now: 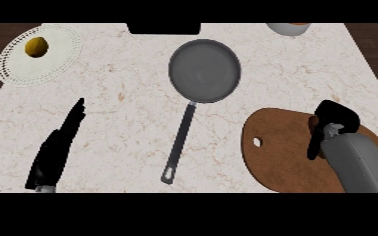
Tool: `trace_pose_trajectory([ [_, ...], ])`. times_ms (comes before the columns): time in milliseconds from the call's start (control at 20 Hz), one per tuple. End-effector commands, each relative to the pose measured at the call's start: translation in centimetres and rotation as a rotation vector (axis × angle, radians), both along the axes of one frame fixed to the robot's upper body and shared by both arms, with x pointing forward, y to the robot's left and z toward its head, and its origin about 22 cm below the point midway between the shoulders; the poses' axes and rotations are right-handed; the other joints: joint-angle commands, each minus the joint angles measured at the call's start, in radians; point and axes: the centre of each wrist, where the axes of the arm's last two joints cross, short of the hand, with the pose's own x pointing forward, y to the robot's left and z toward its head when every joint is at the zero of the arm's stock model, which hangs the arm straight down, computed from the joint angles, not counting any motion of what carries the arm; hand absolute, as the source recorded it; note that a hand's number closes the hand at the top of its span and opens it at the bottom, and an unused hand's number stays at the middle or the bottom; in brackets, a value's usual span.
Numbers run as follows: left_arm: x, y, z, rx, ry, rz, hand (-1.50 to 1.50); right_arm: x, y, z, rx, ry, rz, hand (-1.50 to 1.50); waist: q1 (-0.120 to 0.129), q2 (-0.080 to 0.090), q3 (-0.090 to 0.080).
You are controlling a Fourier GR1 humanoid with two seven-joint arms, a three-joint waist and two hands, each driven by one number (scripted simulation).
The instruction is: Pick the sweet potato from the cutting board and place it in the pan
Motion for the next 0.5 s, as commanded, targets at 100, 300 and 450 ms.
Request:
trace_pose_trajectory([
  [100, 0.2, 0.6, 0.9, 0.009, -0.003, -0.006, 0.00, -0.8, -1.7, -0.7, 0.185, -0.055, 0.070, 1.50, -0.002, 0.006, 0.010],
  [300, 1.0, -0.4, 1.3, -0.004, 0.001, -0.016, 0.00, 0.2, -0.6, 0.8, 0.341, -0.148, 0.178, 1.50, -0.003, 0.006, 0.011],
  [450, 0.0, 0.5, 0.7, -0.004, -0.002, -0.018, 0.00, 0.1, -0.3, 2.2, 0.203, -0.292, 0.225, 1.50, -0.001, 0.005, 0.010],
])
